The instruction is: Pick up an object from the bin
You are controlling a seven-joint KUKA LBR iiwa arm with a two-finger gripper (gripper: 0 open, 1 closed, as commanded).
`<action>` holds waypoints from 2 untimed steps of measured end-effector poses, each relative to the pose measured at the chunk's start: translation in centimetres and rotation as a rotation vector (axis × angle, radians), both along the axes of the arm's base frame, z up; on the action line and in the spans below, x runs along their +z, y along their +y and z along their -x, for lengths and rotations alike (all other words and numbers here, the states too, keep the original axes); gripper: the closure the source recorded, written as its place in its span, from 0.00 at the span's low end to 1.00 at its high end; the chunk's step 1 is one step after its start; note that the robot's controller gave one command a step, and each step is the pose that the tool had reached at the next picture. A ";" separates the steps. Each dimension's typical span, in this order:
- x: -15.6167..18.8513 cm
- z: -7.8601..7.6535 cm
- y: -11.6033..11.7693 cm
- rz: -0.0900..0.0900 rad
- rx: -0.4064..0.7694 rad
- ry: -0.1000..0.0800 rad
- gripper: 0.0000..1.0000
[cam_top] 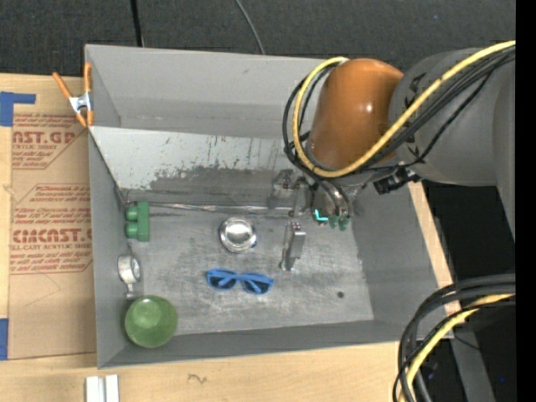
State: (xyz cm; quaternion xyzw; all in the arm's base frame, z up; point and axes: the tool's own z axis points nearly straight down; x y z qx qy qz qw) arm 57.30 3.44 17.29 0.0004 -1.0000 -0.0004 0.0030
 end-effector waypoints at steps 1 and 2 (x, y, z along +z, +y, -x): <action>-10.4 4.6 1.7 -0.002 -0.054 -0.015 0.00; -10.0 4.4 1.6 -0.002 -0.054 -0.019 1.00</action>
Offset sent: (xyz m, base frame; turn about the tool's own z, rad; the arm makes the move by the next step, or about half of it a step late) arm -0.0473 0.0151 -0.1029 0.0536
